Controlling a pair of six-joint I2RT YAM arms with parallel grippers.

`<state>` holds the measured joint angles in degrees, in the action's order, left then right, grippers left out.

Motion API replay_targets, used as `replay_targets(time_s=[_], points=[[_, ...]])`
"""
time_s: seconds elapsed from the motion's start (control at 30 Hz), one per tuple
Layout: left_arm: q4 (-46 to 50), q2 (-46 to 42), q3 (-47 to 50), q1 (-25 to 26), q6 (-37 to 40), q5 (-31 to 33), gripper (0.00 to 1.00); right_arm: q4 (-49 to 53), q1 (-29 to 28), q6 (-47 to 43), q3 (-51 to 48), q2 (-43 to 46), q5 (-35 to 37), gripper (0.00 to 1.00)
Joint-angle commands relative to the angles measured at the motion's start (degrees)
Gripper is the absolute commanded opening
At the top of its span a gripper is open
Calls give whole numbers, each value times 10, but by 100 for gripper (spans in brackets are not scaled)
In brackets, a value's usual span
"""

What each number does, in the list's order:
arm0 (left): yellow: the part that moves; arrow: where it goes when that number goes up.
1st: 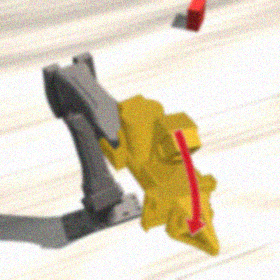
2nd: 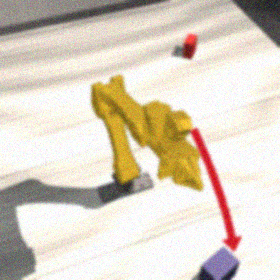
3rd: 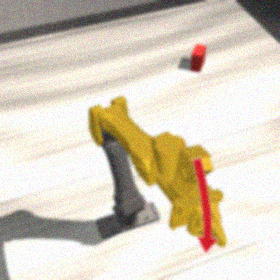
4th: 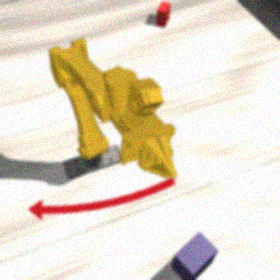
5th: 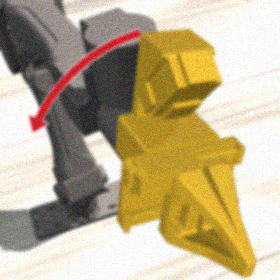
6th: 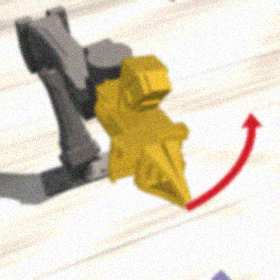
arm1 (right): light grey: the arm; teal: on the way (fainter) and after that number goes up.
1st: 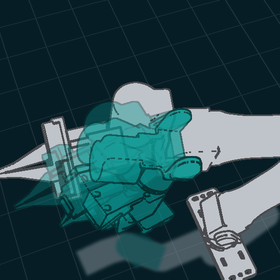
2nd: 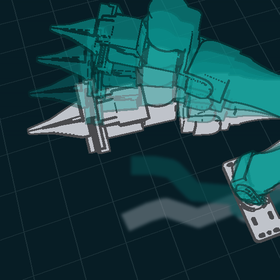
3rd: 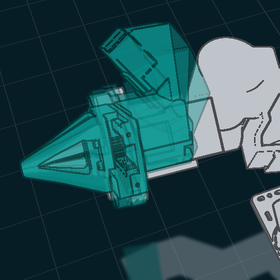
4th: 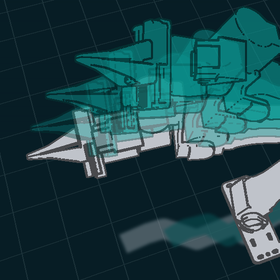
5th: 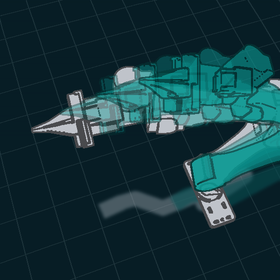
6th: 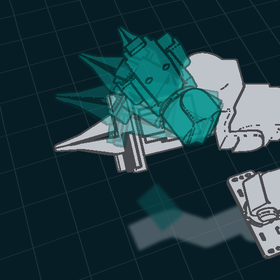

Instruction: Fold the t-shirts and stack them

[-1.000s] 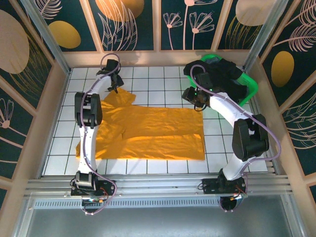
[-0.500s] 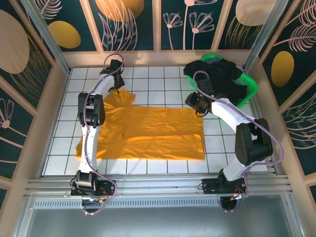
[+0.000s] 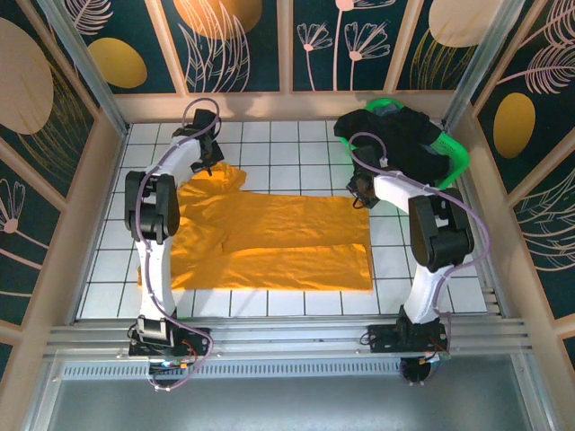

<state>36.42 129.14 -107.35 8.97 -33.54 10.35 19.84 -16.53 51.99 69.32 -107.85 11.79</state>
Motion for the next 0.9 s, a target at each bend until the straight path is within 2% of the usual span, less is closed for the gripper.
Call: replay_targets(time_s=[0.0,0.13,0.23,0.47,0.7,0.87], points=[[-8,-32,18,3,-16,-22,0,30,5,15,14,-14,33,45],[-5,-51,20,3,-11,-24,0,22,10,6,20,-36,29,45],[0,-59,20,3,-7,-25,0,27,10,1,31,-61,17,37],[9,-67,28,2,1,-24,0,54,8,22,20,-66,9,29],[11,-73,23,3,-3,-27,0,82,-9,29,18,-44,27,36],[14,-82,17,3,-4,-25,0,48,-15,-7,4,31,61,41]])
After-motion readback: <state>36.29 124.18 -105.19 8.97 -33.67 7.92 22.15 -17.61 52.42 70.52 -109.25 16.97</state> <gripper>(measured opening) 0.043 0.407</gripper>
